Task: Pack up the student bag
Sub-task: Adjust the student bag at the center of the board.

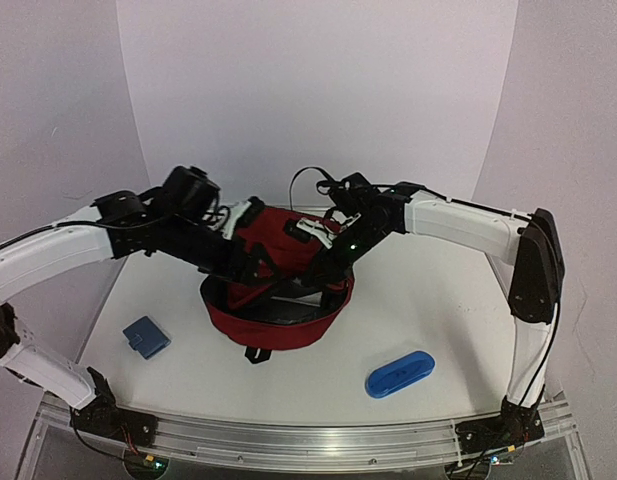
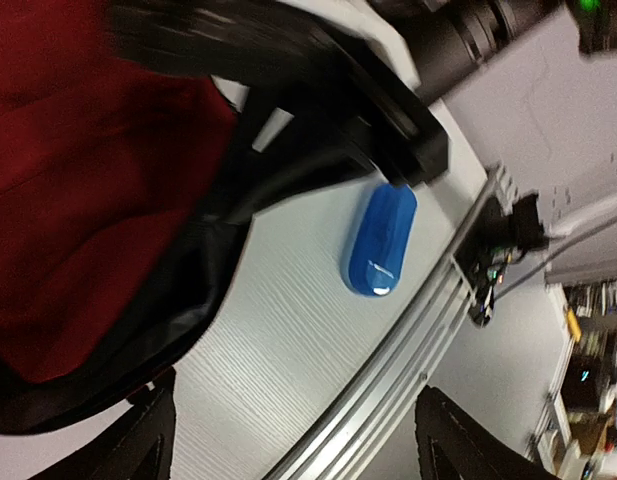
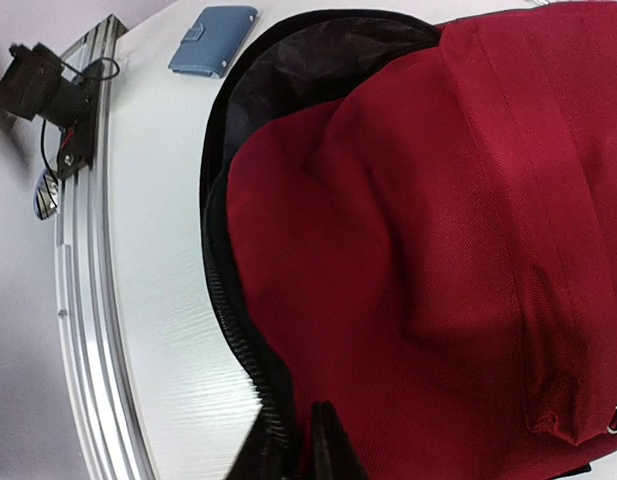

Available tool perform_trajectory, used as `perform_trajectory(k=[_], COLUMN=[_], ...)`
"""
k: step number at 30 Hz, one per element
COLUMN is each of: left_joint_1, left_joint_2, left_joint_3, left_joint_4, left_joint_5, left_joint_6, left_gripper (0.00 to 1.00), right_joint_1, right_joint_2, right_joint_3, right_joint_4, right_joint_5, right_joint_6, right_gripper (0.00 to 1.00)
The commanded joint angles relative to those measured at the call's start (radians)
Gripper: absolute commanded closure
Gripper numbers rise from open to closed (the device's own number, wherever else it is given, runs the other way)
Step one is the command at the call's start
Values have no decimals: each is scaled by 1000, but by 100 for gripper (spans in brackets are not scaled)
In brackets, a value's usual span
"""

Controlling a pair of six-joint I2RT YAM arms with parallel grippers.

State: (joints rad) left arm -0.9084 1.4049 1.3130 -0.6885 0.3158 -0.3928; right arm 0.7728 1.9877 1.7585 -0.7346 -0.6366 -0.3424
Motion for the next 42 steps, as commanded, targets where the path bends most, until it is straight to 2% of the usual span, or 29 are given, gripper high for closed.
perform_trajectory(k=[1,7,12,20,28,33,36,42], left_joint_1=[118,189,283,391,398,393,363,247], left_joint_2=[-176,-260,-266,-186,-90,-14,45,253], left_joint_3=[-139,-171,-183,-155,-104,-100,-59,84], left_joint_4=[104,-12,-63,-76,-95,-88,-96,-102], left_joint_5=[-71,-219,-225,-111,-22,88,123,107], left_joint_6=[-177,-239,-311,-328,-267,-201,-159,-95], left_gripper=[13,4,0,0,0,1,10,38], right_joint_1=[5,-60,-140,-221,-268,-291,-290,-303], right_joint_2=[-8,-25,-55,-92,-141,-138,-127,-65], right_joint_3=[-5,43,102,90,-27,-78,-106,-108], right_joint_4=[-18,-24,-40,-53,-80,-112,-111,-109], right_joint_5=[34,24,-28,-26,55,34,21,32], right_joint_6=[-27,50,92,123,97,104,109,126], right_gripper=[80,42,29,26,25,25,26,28])
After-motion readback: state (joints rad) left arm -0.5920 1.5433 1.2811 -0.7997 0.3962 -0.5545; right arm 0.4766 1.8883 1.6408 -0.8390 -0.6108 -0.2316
